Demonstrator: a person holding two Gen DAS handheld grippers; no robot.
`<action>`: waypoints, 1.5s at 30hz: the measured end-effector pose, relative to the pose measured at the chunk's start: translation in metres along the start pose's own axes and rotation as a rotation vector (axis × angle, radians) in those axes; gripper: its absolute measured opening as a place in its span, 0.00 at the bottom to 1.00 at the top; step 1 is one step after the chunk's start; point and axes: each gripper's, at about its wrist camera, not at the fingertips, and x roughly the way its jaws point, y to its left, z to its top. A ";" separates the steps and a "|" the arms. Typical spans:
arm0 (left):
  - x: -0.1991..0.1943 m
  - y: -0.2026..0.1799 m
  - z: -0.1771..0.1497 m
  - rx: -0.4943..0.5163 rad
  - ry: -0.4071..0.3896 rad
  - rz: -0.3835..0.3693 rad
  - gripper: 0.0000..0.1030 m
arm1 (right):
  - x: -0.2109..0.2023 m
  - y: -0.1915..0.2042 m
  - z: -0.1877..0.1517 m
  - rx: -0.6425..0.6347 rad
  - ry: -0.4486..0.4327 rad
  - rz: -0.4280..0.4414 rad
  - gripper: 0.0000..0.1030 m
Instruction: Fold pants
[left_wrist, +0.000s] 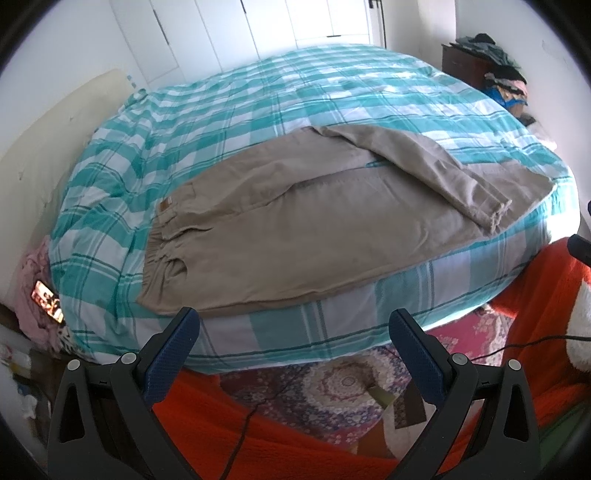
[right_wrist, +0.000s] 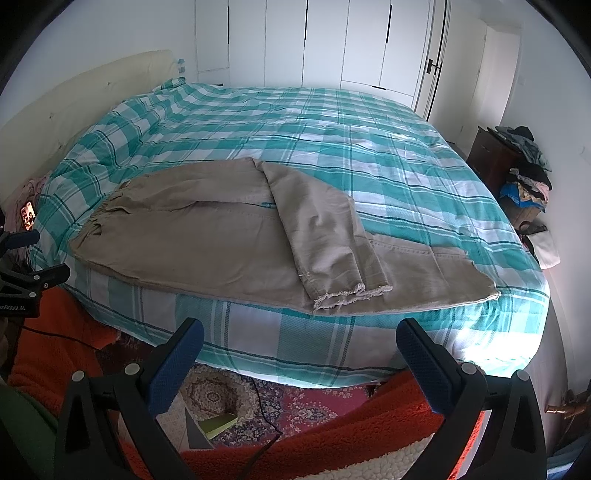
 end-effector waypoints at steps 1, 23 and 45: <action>0.000 0.000 0.000 0.000 0.000 0.000 0.99 | 0.000 0.000 0.000 0.001 0.000 -0.001 1.00; 0.003 0.011 0.005 -0.074 -0.011 -0.024 0.99 | -0.005 -0.010 0.026 -0.019 -0.006 -0.150 1.00; -0.002 0.009 0.010 -0.083 -0.029 -0.067 0.99 | 0.004 -0.023 0.029 -0.029 0.044 -0.290 1.00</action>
